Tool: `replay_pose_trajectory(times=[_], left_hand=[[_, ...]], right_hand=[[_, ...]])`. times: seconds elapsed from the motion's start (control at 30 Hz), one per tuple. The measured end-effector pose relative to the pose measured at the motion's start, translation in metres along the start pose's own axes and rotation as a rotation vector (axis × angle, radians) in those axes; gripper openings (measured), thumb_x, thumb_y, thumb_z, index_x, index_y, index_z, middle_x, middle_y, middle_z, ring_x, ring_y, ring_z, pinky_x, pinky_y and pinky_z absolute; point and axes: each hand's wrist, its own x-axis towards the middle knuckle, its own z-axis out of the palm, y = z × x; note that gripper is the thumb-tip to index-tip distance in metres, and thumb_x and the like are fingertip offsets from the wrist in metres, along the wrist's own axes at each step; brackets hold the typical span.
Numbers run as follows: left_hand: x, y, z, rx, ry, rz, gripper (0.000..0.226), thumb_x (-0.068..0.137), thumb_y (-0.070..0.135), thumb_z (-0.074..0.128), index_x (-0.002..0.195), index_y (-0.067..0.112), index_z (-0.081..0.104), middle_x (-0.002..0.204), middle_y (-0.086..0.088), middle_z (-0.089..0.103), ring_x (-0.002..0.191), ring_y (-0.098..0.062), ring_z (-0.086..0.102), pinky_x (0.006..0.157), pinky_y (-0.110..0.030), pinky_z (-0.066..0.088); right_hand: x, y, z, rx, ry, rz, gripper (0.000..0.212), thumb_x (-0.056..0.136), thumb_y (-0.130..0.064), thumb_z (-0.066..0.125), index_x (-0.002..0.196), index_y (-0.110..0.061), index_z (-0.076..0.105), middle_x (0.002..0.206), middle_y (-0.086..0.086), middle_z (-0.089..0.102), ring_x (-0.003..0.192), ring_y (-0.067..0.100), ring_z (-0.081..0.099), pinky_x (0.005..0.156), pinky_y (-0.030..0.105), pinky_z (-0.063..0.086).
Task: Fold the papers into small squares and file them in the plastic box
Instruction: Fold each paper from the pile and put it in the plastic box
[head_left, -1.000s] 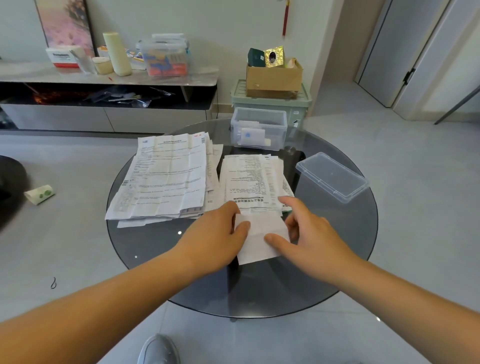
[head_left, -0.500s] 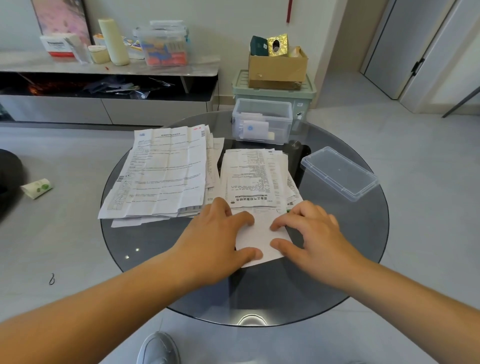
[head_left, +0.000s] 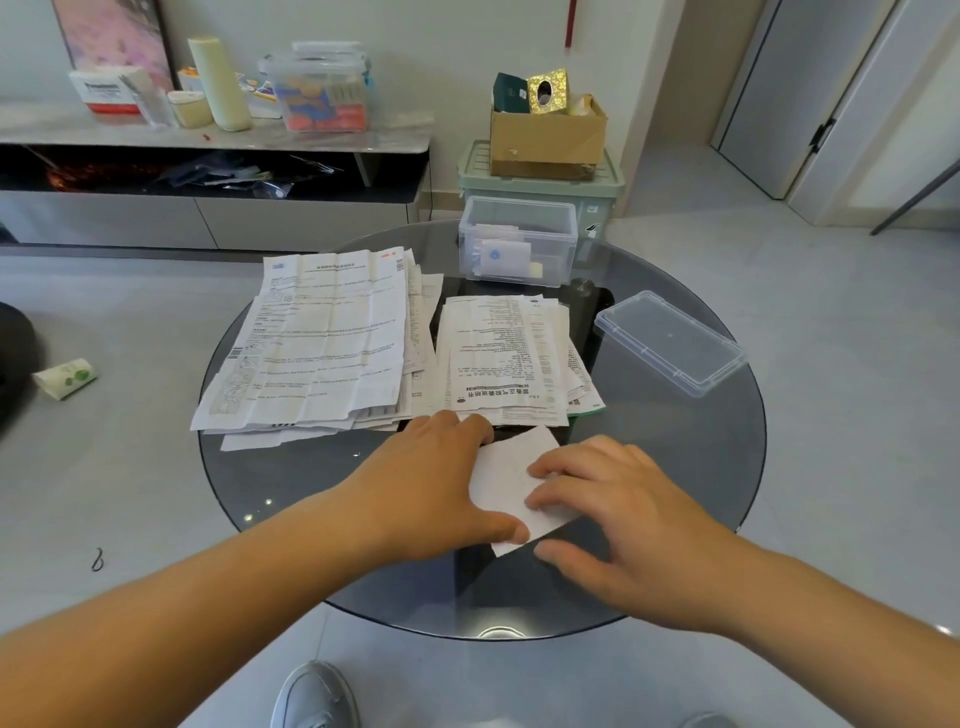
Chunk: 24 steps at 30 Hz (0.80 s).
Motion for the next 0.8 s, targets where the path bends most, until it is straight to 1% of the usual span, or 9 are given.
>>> replay_pose_trajectory(times=[0.13,0.2,0.27,0.33,0.4,0.5,0.6,0.7,0.8], left_hand=[[-0.001,0.005,-0.001,-0.129,0.033,-0.028,0.043,0.077,0.062,0.072,0.099,0.032,0.050,0.102,0.012,0.051,0.090,-0.007,0.051,0.068,-0.022,0.040],[-0.002,0.006,-0.003,-0.196,0.076,-0.032,0.030,0.082,0.051,0.072,0.091,0.031,0.052,0.097,0.010,0.055,0.084,-0.007,0.056,0.067,-0.023,0.044],[-0.003,0.006,-0.006,-0.279,0.104,-0.048,0.025,0.085,0.042,0.072,0.090,0.029,0.051,0.091,0.009,0.062,0.080,-0.009,0.061,0.069,-0.026,0.051],[-0.003,0.005,-0.006,-0.397,0.061,-0.078,0.028,0.085,0.039,0.073,0.094,0.030,0.048,0.087,0.007,0.066,0.076,-0.011,0.064,0.073,-0.032,0.056],[-0.004,0.004,-0.004,-0.484,-0.016,-0.108,0.032,0.083,0.038,0.075,0.100,0.033,0.049,0.086,0.005,0.066,0.070,-0.012,0.064,0.071,-0.034,0.058],[-0.003,0.002,-0.003,-0.495,-0.043,-0.104,0.030,0.084,0.035,0.075,0.107,0.036,0.055,0.082,0.005,0.062,0.068,-0.009,0.058,0.070,-0.032,0.055],[-0.006,0.005,-0.006,-0.375,-0.045,-0.044,0.024,0.088,0.037,0.071,0.110,0.036,0.062,0.081,0.011,0.057,0.067,-0.004,0.053,0.061,-0.019,0.042],[-0.011,0.006,-0.007,-0.235,-0.055,0.028,0.040,0.083,0.055,0.071,0.117,0.035,0.065,0.096,0.017,0.054,0.080,-0.005,0.058,0.065,-0.014,0.041],[-0.012,0.003,-0.007,-0.163,-0.080,0.111,0.059,0.072,0.069,0.074,0.122,0.040,0.063,0.108,0.018,0.043,0.097,-0.004,0.051,0.082,-0.017,0.046]], right_hand=[[-0.001,0.001,-0.003,0.024,0.002,-0.001,0.053,0.083,-0.073,0.045,0.117,-0.038,0.065,0.136,-0.022,0.053,0.126,0.000,0.039,0.102,0.027,0.037],[-0.001,0.001,-0.002,0.021,0.008,-0.003,0.057,0.080,-0.076,0.048,0.118,-0.037,0.065,0.137,-0.022,0.054,0.126,-0.001,0.040,0.101,0.024,0.035],[-0.001,0.000,-0.001,0.015,0.012,-0.008,0.060,0.078,-0.078,0.050,0.119,-0.037,0.064,0.136,-0.020,0.055,0.126,0.002,0.043,0.102,0.025,0.036],[-0.002,-0.001,0.000,0.014,0.027,-0.025,0.061,0.078,-0.079,0.054,0.121,-0.036,0.062,0.133,-0.020,0.057,0.124,0.004,0.048,0.102,0.027,0.038],[-0.002,-0.003,0.000,0.018,0.044,-0.038,0.062,0.077,-0.078,0.057,0.122,-0.036,0.059,0.130,-0.021,0.056,0.121,0.004,0.049,0.101,0.027,0.039],[-0.003,-0.004,0.001,0.002,0.049,-0.035,0.058,0.080,-0.074,0.057,0.123,-0.036,0.057,0.129,-0.021,0.056,0.121,0.004,0.049,0.101,0.026,0.040],[-0.003,-0.004,0.001,-0.005,0.047,-0.036,0.047,0.085,-0.066,0.054,0.121,-0.035,0.058,0.129,-0.020,0.057,0.120,0.004,0.050,0.102,0.026,0.041],[-0.003,-0.004,0.000,0.029,0.039,-0.010,0.039,0.089,-0.059,0.048,0.118,-0.037,0.060,0.125,-0.021,0.059,0.116,0.002,0.051,0.100,0.024,0.042],[-0.001,-0.002,-0.001,0.075,0.040,0.025,0.037,0.089,-0.056,0.044,0.115,-0.036,0.061,0.117,-0.021,0.062,0.107,0.001,0.052,0.092,0.021,0.044]])
